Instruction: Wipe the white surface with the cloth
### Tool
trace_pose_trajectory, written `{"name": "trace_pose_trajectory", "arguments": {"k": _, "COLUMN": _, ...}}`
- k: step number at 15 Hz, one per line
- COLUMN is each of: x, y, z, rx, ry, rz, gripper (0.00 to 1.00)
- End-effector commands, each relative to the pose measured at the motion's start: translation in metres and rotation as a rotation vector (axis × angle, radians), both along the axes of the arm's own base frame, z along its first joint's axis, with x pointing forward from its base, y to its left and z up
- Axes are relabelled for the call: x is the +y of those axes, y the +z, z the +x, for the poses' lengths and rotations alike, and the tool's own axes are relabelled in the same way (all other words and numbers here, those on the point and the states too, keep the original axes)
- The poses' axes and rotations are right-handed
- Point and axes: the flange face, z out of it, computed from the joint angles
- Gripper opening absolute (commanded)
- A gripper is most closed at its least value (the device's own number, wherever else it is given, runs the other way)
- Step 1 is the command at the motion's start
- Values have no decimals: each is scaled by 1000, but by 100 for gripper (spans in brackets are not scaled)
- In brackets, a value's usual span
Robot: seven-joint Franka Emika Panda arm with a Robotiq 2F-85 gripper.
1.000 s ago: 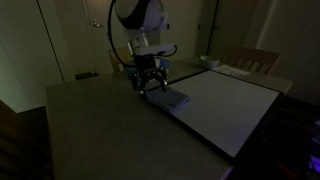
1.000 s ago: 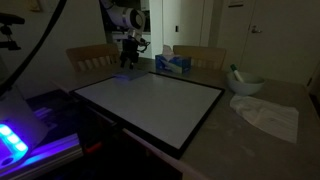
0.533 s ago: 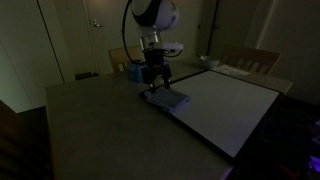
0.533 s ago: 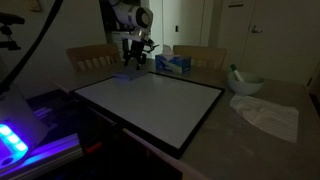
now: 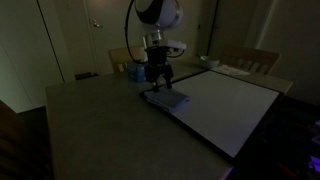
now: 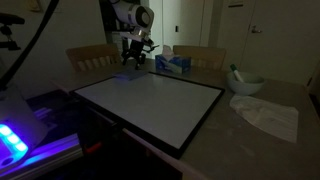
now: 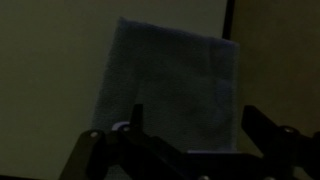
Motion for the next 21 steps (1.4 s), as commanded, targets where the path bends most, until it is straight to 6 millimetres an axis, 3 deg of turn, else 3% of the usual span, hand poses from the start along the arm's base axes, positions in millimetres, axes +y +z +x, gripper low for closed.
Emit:
{"name": "trace_pose_trajectory", "arguments": {"k": 1, "x": -13, "y": -10, "z": -4, "rx": -8, "ry": -51, "rz": -27, "gripper": 100}}
{"name": "trace_pose_trajectory", "arguments": {"k": 7, "x": -31, "y": -15, "z": -9, "rx": -33, "ry": -150, "rz": -75, "gripper": 100}}
{"name": "trace_pose_trajectory", "arguments": {"k": 12, "x": -30, "y": -7, "z": -6, "rx": -61, "ry": -205, "rz": -107, "gripper": 100}}
{"name": "trace_pose_trajectory", "arguments": {"k": 21, "x": 18, "y": -23, "z": -23, "rx": -242, "ry": -412, "rz": -418, "gripper": 100}}
